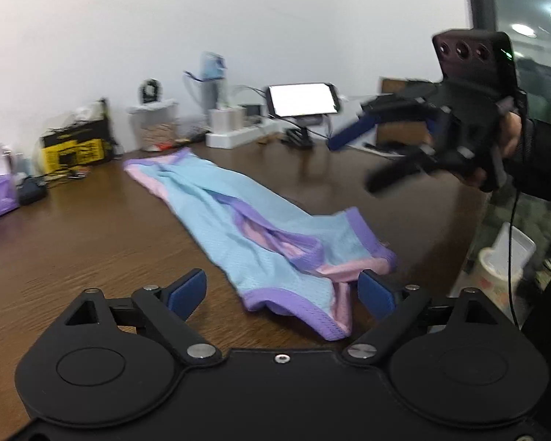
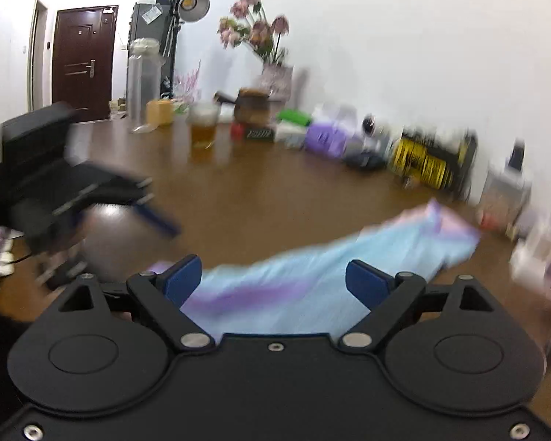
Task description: Fold clothes
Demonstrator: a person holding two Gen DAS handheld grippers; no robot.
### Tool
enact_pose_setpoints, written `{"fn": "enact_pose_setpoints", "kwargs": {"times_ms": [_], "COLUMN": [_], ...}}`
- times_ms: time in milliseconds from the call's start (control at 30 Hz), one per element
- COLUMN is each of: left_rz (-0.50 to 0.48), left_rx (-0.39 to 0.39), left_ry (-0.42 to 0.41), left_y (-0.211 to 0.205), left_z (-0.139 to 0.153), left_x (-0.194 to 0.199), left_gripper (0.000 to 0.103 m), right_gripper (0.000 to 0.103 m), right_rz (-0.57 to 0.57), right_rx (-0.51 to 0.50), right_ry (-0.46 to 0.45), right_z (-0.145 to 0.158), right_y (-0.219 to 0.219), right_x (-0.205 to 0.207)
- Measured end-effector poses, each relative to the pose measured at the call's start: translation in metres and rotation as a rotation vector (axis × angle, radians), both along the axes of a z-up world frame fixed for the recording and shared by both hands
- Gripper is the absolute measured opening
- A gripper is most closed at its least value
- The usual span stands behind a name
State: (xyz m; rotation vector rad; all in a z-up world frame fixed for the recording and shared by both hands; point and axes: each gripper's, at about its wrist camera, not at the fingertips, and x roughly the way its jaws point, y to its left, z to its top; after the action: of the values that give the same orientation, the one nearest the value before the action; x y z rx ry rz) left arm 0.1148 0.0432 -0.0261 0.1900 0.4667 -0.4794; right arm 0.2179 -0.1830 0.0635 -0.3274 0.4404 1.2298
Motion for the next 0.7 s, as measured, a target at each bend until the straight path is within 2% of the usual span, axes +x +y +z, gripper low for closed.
{"fn": "enact_pose_setpoints", "kwargs": {"times_ms": [100,200,267,333,433,467,533,600,667,700], "left_rz": [-0.064,-0.101,-0.105,-0.1,-0.081,-0.07,-0.051,-0.035,-0.021,-0.02], "left_rx": [0.025,0.046,0.055,0.057,0.031,0.019,0.004,0.005,-0.013,-0.015], "left_ry": [0.025,0.053,0.071,0.089,0.121,0.131,0.148,0.155,0.168,0.172], "left_y": [-0.005,-0.009,-0.01,-0.011,-0.008,-0.007,-0.005,-0.005,-0.008,-0.01], "left_z": [-0.006,-0.011,-0.013,-0.014,-0.012,-0.012,-0.01,-0.007,-0.004,-0.004], "left_x": [0.007,0.011,0.015,0.019,0.025,0.028,0.032,0.033,0.033,0.033], "left_gripper": [0.089,0.089,0.089,0.087,0.079,0.078,0.069,0.055,0.046,0.045], "right_gripper": [0.091,0.091,0.09,0.089,0.075,0.065,0.057,0.049,0.041,0.039], "right_rz": [-0.025,-0.053,-0.059,-0.072,-0.079,-0.089,-0.102,-0.108,-0.102,-0.09], "right_rx": [-0.004,-0.022,-0.032,-0.024,-0.048,-0.063,-0.053,-0.054,-0.061,-0.068], "right_ry": [0.061,0.061,0.062,0.125,0.151,0.156,0.165,0.165,0.163,0.164], "right_z": [-0.019,-0.033,-0.037,-0.041,-0.047,-0.051,-0.052,-0.053,-0.054,-0.053], "right_y": [-0.003,0.01,0.011,0.006,0.003,0.002,0.0,-0.001,-0.001,-0.002], "right_x": [-0.007,-0.004,-0.003,0.006,0.009,0.006,0.007,0.008,0.006,0.005]}}
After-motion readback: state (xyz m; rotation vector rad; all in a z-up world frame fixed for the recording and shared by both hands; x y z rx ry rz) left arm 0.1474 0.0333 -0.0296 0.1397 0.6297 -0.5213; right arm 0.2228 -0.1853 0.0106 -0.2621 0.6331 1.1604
